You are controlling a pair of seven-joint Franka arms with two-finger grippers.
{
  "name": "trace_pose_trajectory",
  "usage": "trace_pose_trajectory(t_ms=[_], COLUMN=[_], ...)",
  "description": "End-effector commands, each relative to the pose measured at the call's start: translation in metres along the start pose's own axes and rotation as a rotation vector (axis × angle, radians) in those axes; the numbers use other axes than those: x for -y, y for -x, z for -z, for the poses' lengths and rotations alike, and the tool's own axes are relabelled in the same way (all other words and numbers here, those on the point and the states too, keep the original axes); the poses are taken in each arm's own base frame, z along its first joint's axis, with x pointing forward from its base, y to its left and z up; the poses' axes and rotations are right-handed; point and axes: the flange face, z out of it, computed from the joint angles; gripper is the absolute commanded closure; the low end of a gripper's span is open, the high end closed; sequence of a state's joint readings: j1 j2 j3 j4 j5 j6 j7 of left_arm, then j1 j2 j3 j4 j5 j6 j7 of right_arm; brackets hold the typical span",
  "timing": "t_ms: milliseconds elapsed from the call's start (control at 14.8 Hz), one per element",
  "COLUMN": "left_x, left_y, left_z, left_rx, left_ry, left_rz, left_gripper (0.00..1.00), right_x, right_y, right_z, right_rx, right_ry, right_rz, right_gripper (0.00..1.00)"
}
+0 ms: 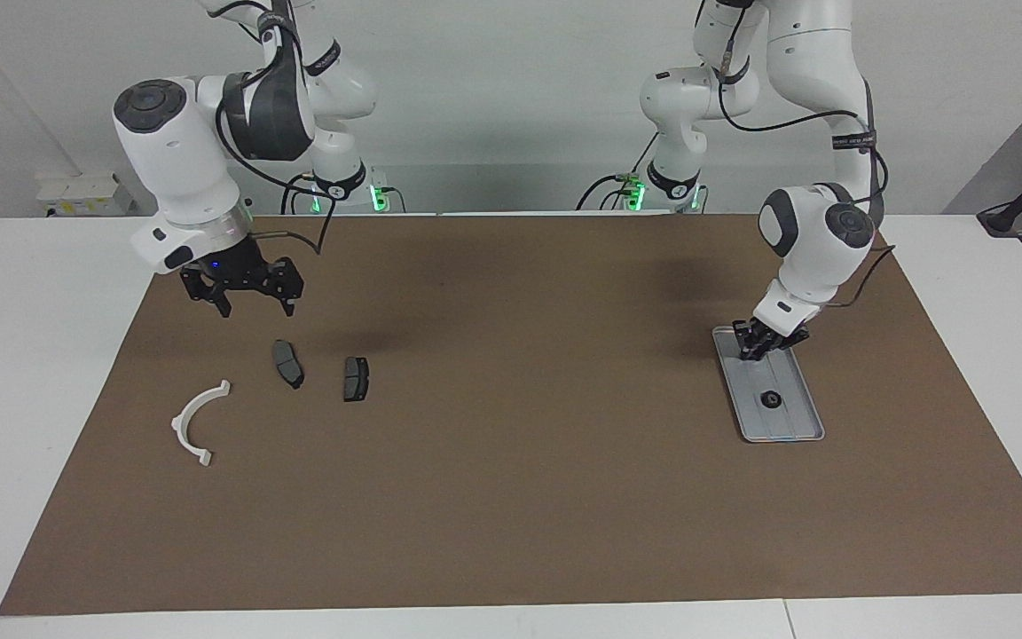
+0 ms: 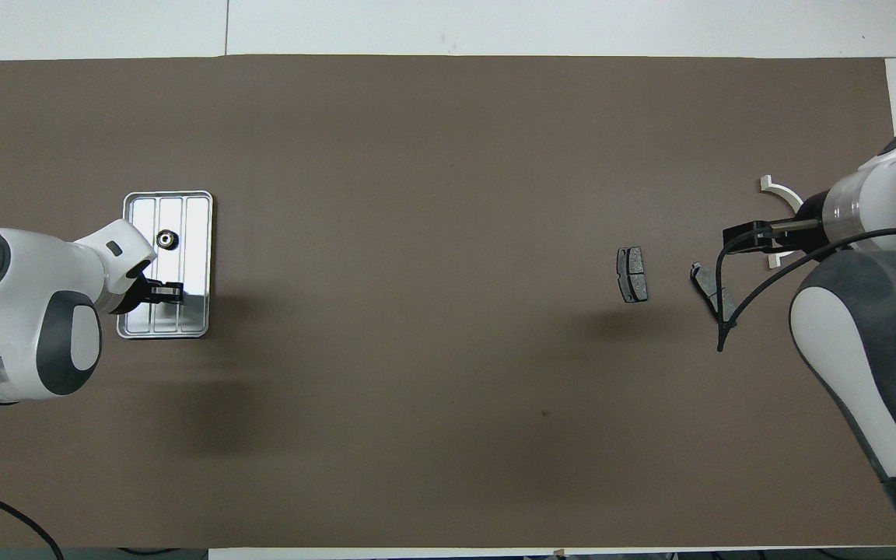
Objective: Place bearing gear from tray to pile
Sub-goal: 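Carry the bearing to the table center and release it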
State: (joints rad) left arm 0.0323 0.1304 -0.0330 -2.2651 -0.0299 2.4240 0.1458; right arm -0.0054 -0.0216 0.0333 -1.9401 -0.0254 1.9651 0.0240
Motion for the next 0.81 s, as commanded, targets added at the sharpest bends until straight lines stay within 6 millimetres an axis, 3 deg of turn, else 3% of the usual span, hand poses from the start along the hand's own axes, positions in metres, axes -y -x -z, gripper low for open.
trace_pose_trajectory(t_ms=[0, 203, 271, 541, 744], left_x=[-0.002, -0.002, -0.013, -0.075, -0.143], left_y=[-0.016, -0.048, -0.056, -0.077, -0.084], left_z=[0.028, 0.076, 0.087, 0.127, 0.138], left_rx=[-0.043, -0.017, -0.016, -0.033, -0.025], left_ry=[-0.003, 0.007, 0.007, 0.005, -0.023], left_rz=[0.008, 0.031, 0.045, 0.128, 0.243], left_gripper=[1.0, 1.0, 1.0, 1.0, 1.0], right_x=[-0.004, -0.002, -0.003, -0.001, -0.001], right_y=[-0.001, -0.011, -0.012, -0.017, -0.02], right_z=[-0.013, -0.021, -0.023, -0.037, -0.045], right_rx=[0.003, -0.039, -0.042, -0.032, -0.028], right_ry=[-0.022, -0.023, -0.023, -0.026, -0.026], right_rz=[0.009, 0.0, -0.012, -0.081, -0.101], right_gripper=[0.0, 0.0, 0.0, 0.0, 0.0])
